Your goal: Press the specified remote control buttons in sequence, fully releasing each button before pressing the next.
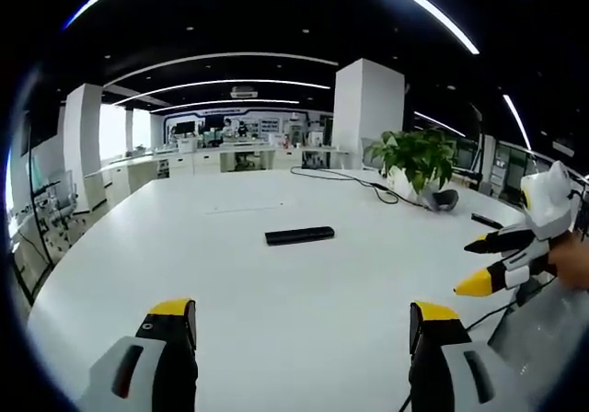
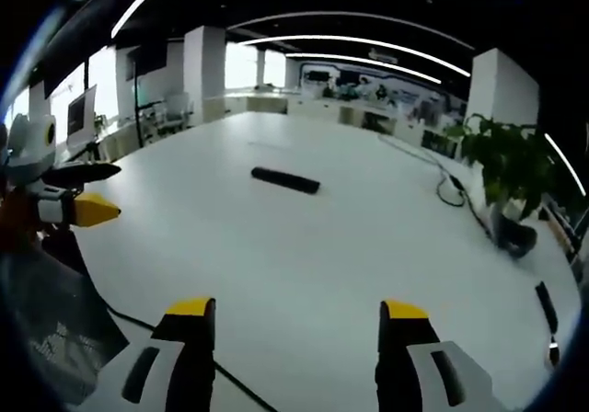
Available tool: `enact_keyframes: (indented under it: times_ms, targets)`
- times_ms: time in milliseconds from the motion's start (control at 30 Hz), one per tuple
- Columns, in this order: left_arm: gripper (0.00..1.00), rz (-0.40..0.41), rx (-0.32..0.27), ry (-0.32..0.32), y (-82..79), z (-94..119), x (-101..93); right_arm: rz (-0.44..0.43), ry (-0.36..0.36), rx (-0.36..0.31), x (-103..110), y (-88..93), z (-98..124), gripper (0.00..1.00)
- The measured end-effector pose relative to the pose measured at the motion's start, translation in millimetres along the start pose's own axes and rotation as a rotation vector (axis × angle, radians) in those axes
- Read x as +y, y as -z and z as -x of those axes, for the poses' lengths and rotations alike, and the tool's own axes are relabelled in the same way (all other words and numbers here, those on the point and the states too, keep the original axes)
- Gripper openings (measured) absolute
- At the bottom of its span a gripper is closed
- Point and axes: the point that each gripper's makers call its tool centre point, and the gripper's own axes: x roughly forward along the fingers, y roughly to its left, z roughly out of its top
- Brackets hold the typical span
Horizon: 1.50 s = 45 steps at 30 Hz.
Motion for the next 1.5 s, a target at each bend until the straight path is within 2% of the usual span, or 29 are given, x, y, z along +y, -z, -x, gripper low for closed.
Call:
enact_keyframes:
  times_ms: [933,1100,1300,1500]
  targets:
    - [1.00,-0.011,0.011,0.006,2.3,-1,-2.4,0.002,0.000,-0.003,-1,-0.9,0,0.70]
    - [1.00,-0.021,0.028,0.014,5.2,-2,-5.0,-0.001,0.000,-0.003,-1,-1.1,0,0.71]
    - [1.00,-0.017,0.025,0.024,2.4,-4,-4.8,-0.019,0.002,-0.038,-7,-11.4,2,0.71]
    - [1.00,-0.021,0.019,0.018,0.0,-4,-3.1,-0.023,0.010,-0.046,-12,-15.5,0,0.71]
